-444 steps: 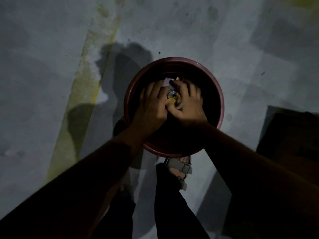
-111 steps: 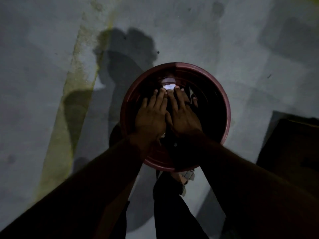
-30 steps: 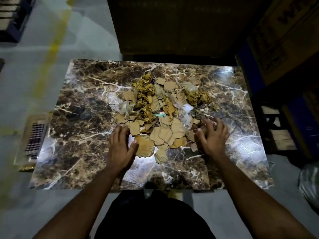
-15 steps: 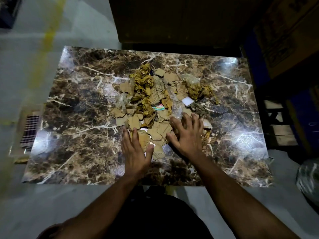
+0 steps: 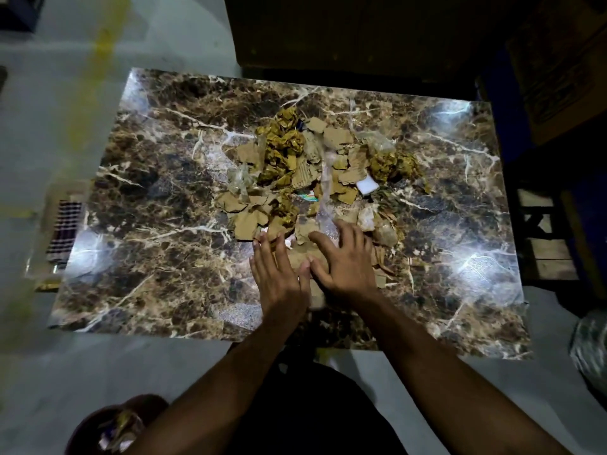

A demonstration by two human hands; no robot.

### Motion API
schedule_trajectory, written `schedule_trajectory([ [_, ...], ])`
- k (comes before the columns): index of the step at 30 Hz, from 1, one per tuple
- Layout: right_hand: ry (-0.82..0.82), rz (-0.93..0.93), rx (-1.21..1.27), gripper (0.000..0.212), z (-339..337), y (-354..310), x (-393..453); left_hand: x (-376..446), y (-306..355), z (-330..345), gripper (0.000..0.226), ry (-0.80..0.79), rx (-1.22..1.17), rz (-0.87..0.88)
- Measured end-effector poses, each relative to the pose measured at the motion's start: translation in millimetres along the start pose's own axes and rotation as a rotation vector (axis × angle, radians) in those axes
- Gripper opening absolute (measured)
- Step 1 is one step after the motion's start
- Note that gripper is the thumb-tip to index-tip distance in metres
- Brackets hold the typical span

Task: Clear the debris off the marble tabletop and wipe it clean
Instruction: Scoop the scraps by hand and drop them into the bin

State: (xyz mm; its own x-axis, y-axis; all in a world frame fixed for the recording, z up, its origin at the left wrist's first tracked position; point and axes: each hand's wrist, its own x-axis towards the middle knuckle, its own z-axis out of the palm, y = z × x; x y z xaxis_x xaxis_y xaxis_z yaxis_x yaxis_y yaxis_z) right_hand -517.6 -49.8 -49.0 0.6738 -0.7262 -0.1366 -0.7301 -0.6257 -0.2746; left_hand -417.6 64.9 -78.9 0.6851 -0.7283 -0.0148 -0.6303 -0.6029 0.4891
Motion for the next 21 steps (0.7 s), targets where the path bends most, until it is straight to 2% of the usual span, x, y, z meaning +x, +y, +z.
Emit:
schedule_trajectory([
  [4,0.132,0.047,0.047,0.054,-7,15,-2,2,-2,0,0.067,0.018,-0.029,0.016],
  [8,0.003,0.014,-0.003,0.057,8,17,3,10,7,1,0.064,-0.014,-0.096,-0.038],
  [11,0.022,0.012,0.088,0.058,23,-1,-2,13,9,4,0.062,-0.011,-0.131,-0.058],
  [16,0.269,0.104,0.502,0.054,41,-34,-9,15,10,12,0.061,0.081,-0.339,-0.102],
  [19,0.286,0.167,0.684,0.062,38,-46,-8,17,15,11,0.062,0.051,-0.498,-0.1],
  [21,0.238,0.24,0.782,0.071,33,-51,-8,18,20,11,0.062,0.009,-0.616,-0.114],
])
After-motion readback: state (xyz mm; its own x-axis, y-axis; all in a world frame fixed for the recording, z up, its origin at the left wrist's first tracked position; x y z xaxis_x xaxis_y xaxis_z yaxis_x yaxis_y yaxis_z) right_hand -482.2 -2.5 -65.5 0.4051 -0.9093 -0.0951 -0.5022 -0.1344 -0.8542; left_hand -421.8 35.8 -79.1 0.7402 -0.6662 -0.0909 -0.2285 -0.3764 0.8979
